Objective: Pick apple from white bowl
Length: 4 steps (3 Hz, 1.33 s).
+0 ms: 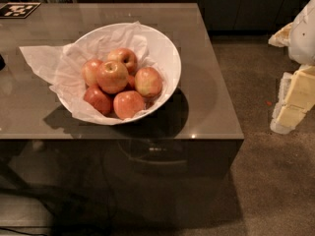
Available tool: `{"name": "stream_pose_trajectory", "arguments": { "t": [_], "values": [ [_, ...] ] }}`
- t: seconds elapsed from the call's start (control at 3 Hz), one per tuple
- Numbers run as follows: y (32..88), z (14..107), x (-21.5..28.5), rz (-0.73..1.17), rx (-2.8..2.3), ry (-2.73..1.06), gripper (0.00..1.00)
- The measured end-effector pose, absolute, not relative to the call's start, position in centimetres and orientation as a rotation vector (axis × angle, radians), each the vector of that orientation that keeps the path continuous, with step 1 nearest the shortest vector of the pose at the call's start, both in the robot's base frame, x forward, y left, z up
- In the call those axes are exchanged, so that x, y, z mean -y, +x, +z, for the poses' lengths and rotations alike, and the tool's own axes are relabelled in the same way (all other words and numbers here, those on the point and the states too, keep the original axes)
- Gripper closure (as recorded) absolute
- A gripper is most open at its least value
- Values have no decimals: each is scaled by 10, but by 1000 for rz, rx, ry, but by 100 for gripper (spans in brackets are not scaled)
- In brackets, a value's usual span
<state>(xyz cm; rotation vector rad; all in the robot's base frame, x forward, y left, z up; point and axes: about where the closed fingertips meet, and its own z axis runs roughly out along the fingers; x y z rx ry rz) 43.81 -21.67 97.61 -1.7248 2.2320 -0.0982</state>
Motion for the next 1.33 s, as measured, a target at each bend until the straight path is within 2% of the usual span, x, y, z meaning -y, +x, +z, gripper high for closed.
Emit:
{"name": "stream_pose_trajectory", "arguments": {
  "t": [0.33, 1.33],
  "values": [
    [438, 976, 216, -98, -2232, -1725, 0],
    [446, 985, 128, -29, -2184, -1874, 0]
  ]
}}
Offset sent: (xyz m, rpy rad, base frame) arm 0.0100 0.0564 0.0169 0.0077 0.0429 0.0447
